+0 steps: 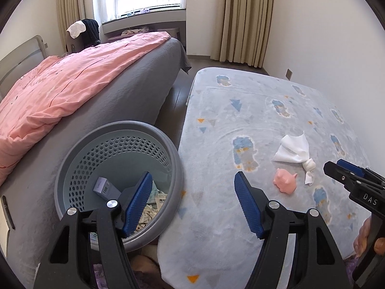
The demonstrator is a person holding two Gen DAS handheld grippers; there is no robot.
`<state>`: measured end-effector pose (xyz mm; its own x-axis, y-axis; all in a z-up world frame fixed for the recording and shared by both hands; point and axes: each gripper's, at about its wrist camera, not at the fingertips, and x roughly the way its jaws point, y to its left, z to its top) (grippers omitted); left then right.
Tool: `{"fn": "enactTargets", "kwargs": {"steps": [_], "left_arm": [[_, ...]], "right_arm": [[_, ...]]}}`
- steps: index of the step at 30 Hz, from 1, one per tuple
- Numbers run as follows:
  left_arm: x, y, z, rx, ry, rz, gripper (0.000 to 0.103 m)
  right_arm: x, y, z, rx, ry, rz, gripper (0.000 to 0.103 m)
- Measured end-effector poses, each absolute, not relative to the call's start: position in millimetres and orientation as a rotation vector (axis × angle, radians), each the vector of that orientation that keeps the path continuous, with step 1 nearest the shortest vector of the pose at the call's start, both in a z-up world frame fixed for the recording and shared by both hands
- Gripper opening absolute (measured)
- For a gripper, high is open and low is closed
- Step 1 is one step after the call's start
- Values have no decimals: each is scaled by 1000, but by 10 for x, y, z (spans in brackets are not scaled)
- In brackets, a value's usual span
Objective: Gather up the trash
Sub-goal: 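Grasp the white knotted cloth with the right tool and lift it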
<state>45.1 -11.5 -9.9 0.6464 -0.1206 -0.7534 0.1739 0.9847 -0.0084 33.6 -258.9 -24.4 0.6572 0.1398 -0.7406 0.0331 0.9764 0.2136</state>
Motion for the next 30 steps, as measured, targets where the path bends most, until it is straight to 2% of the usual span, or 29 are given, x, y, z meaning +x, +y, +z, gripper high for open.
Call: {"fn": "enactTargets", "kwargs": {"steps": [16,28,30], "left_arm": [[832,-624,-319,106,888,-235,68],[903,-820,-544,132,935,-243,68],[885,-839,-571,131,942,-243,68]], "right_arm": [[655,-3032,-554,259,911,15,60],[1003,-2903,-910,166,1000,-7,60],[1025,-2890,-952,155,1012,-10,56]]}}
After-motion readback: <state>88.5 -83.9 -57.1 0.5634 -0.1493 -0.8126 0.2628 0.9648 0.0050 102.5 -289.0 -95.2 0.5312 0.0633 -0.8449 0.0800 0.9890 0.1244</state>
